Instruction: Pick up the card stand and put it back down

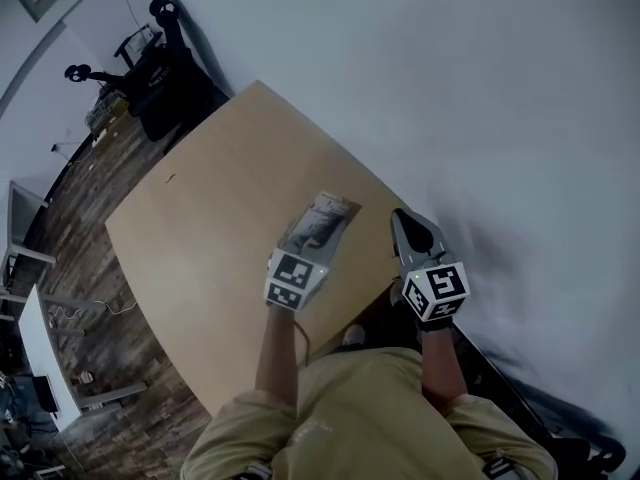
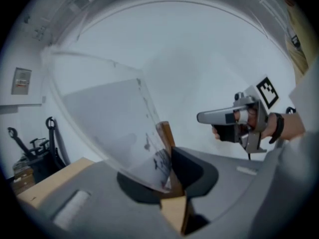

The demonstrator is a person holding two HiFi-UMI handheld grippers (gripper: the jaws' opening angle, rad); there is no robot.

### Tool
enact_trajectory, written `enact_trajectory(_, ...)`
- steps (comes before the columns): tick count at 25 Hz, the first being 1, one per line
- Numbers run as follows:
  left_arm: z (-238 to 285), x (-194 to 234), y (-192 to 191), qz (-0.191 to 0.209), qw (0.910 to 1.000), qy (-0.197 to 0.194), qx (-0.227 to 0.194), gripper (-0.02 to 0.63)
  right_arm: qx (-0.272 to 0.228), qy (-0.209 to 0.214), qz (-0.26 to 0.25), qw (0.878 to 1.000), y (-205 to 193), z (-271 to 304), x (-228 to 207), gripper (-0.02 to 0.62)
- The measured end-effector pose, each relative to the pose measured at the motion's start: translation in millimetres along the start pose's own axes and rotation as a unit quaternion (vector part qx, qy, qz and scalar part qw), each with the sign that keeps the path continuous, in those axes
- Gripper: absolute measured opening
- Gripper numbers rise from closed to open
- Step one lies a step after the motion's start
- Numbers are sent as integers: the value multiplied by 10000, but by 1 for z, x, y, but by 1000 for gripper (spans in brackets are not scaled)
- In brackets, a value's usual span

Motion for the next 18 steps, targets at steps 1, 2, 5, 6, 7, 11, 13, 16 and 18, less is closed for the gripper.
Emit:
enact_trajectory(1, -15, 7, 9, -29, 9998, 182, -108, 71, -15, 75, -29, 10000, 7, 3, 10, 5)
enact_trajectory(2, -30, 13, 17, -52, 9991, 366, -215, 71, -31, 153, -51, 9999, 14, 6, 21, 3)
enact_trajectory(5, -72, 29, 34, -95, 9942, 935, -519, 69, -79, 433, -105, 9990, 27, 14, 50, 5)
enact_trajectory(6, -84, 33, 38, -113, 9917, 1128, -611, 69, -91, 541, -123, 9984, 30, 17, 60, 5)
enact_trajectory(7, -97, 38, 40, -142, 9887, 1321, -696, 69, -101, 652, -140, 9977, 32, 21, 70, 5)
enact_trajectory(11, -142, 60, 41, -278, 9730, 2093, -927, 67, -116, 1051, -176, 9942, 38, 39, 107, 5)
enact_trajectory(13, -160, 70, 36, -349, 9627, 2493, -995, 68, -108, 1232, -193, 9921, 40, 49, 123, 5)
enact_trajectory(16, -184, 81, 32, -543, 9443, 3057, -1094, 67, -84, 1504, -225, 9883, 47, 62, 142, 5)
enact_trajectory(18, -194, 87, 31, -629, 9322, 3381, -1126, 67, -79, 1662, -225, 9858, 54, 72, 147, 5)
Point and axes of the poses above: the fingertips, and each gripper's own axes: z forward along the fingers, x to its left, y out of its top, the point moved 2 cm from there along -z, backward along the fingers, and after that the axes turned 2 degrees about x, right-handed, at the moved point
